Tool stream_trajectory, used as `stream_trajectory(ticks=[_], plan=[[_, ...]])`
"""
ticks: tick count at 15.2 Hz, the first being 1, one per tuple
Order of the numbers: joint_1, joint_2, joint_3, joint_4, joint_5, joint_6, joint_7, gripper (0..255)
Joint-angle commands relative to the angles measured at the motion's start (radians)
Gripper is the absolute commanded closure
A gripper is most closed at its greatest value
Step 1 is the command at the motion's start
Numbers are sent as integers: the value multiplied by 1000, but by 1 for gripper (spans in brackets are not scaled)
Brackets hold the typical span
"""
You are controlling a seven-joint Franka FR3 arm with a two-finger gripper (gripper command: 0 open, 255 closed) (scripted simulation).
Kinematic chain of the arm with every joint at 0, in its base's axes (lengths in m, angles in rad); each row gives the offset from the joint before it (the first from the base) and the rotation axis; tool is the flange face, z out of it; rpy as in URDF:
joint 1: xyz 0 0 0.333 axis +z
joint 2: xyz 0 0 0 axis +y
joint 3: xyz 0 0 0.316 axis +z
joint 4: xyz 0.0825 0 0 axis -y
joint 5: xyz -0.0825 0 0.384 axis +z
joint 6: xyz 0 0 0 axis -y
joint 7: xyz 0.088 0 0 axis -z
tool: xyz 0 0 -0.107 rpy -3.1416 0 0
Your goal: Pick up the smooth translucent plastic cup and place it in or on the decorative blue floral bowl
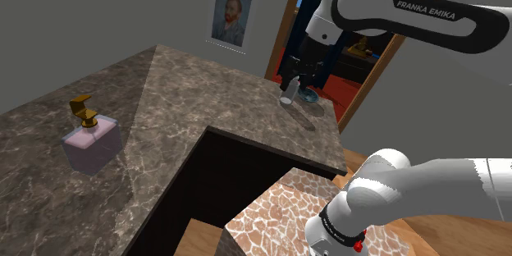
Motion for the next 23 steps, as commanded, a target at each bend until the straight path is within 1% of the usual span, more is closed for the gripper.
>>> stream_trajectory(ticks=[1,7,13,18,23], plan=[[0,0,0,0,0,0,0,0],[-22,110,-120,4,-78,91,-188,0],[-33,268,-236,60,-123,184,-374,0],[-31,430,-327,146,-121,254,-533,0],[-33,616,-403,266,-74,306,-703,0]])
